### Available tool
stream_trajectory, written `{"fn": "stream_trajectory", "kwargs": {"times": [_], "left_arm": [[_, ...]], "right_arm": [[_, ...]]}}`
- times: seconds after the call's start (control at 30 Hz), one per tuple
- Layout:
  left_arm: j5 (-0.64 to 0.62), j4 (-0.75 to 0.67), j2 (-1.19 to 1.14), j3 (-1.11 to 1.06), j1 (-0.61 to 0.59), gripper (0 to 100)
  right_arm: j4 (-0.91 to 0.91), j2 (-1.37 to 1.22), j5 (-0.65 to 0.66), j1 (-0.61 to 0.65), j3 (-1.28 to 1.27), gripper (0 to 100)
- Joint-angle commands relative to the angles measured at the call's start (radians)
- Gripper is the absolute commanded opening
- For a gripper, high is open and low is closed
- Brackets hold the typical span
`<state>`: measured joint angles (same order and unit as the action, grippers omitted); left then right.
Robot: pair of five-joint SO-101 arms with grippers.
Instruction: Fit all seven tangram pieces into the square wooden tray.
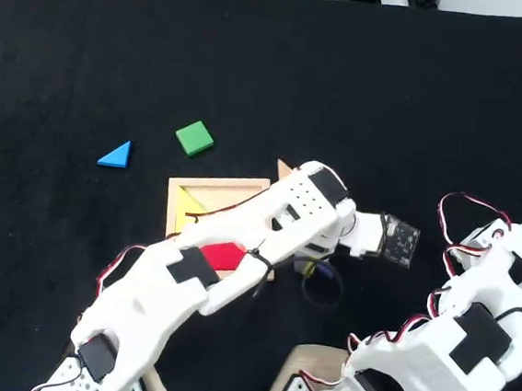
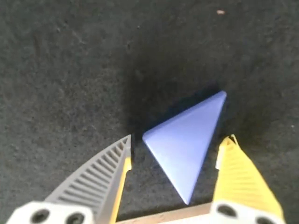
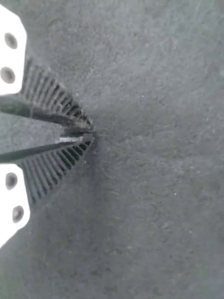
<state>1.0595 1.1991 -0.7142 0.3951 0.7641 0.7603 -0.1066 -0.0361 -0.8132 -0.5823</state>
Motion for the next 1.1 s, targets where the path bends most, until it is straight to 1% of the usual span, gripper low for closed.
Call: {"fn": "stream_trajectory", "kwargs": {"times": [0.0,0.17,0.37,0.5,0.77,0.83,1.0,1.07], "left_arm": [[0.005,-0.018,-0.06,0.101,-0.01,29],[-0.015,-0.014,-0.104,0.165,0.008,29],[-0.02,-0.012,-0.117,0.165,0.024,29],[-0.02,0.043,-0.114,0.176,0.036,29],[-0.025,0.048,-0.117,0.173,0.047,28],[-0.025,0.048,-0.115,0.174,0.05,26],[-0.026,0.048,-0.11,0.174,0.051,15],[-0.026,0.048,-0.11,0.174,0.05,14]], "right_arm": [[-0.017,0.067,0.008,0.017,0.007,1.2],[-0.018,0.067,0.008,0.018,0.007,1.2],[-0.018,0.067,0.008,0.018,0.007,1.2],[-0.02,0.067,0.008,0.018,0.007,1.2],[-0.021,0.067,0.006,0.018,0.007,1.2],[-0.021,0.065,0.006,0.018,0.007,1.2],[-0.021,0.065,0.006,0.018,0.007,1.2],[-0.021,0.065,0.006,0.018,0.007,1.2]]}}
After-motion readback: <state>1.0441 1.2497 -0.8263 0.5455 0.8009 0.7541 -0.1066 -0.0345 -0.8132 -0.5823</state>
